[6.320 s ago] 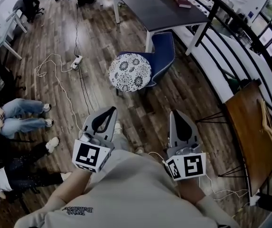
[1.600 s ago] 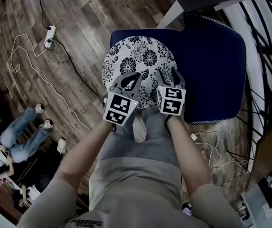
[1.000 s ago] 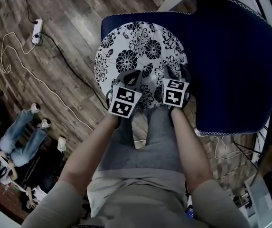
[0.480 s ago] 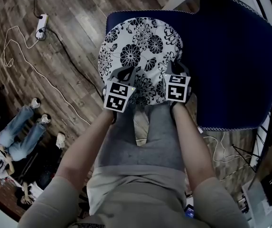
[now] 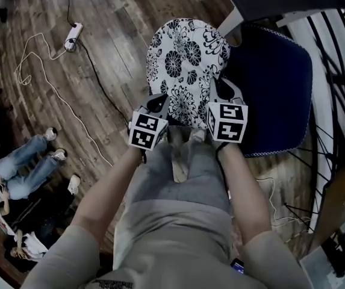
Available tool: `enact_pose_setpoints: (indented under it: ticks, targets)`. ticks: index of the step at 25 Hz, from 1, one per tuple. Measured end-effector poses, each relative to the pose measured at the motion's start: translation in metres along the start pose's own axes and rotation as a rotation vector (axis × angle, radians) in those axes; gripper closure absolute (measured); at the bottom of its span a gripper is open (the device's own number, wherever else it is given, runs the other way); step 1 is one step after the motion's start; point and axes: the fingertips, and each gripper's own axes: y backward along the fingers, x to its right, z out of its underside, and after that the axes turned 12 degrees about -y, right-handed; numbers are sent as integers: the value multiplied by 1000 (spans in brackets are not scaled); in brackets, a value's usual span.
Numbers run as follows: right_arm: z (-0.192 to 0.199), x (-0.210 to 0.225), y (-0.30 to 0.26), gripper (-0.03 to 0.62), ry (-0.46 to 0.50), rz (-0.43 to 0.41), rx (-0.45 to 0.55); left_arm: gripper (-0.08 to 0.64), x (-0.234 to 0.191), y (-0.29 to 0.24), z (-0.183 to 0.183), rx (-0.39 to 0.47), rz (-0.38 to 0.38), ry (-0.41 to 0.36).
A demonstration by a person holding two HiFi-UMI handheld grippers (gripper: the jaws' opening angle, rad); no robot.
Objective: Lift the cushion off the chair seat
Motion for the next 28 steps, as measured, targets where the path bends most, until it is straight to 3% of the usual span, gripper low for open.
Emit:
enact_pose_setpoints:
  ticks: [6, 9, 15, 20, 24, 28]
  targets:
    - [-116, -40, 94, 569, -11, -65, 169, 555, -5, 89, -73, 72, -50, -14]
    - [-181, -57, 154, 569, -10, -109, 274, 555, -9, 135, -129, 98, -58, -24]
    - [-298, -89, 282, 569, 11, -174, 492, 555, -11, 233, -263, 293, -71, -99]
    - [-331, -130, 360, 568, 88, -224, 649, 555, -7, 308, -306, 446, -97, -135]
    - [-318, -124, 316, 568, 203, -439, 608, 555, 5, 284, -287, 438, -233, -66]
    - [-309, -102, 298, 568, 228, -489, 677, 555, 9, 263, -294, 530, -277, -73]
